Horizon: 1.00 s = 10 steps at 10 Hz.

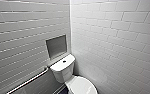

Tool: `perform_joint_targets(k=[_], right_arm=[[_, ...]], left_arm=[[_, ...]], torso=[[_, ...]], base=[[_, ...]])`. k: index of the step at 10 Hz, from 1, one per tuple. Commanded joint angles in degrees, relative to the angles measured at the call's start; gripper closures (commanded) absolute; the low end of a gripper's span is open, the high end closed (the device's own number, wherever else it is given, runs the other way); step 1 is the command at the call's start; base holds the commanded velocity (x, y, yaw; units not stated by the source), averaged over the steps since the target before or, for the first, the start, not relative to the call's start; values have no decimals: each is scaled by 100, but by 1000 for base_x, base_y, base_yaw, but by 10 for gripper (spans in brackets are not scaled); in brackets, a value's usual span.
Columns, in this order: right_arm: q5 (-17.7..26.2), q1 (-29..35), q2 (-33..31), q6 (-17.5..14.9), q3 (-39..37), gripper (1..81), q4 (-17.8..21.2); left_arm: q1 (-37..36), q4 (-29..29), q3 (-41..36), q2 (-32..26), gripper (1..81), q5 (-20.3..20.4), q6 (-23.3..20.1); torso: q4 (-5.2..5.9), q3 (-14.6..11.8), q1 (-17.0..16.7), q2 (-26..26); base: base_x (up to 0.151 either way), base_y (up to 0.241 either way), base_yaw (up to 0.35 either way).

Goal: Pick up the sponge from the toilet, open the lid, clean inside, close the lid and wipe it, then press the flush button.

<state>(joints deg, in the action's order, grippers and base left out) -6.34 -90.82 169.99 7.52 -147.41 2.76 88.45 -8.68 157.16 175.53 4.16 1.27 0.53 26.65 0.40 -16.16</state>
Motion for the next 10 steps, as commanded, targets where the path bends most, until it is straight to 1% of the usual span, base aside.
perform_joint_targets(k=[1,7,10], right_arm=[[247,59,-577,-23,1093,811,-319],[247,41,-542,-14,1013,811,-319],[247,33,-542,-14,996,811,-311]], left_arm=[[-131,-2,-89,-9,10,-345,-65],[-139,-11,-89,-9,10,-345,-74],[-139,-20,-98,-9,10,-345,-74]], torso=[[0,0,0,0],[0,0,0,0],[0,-2,-9,-4]], base=[[0,0,0],[0,0,0],[70,0,0]])
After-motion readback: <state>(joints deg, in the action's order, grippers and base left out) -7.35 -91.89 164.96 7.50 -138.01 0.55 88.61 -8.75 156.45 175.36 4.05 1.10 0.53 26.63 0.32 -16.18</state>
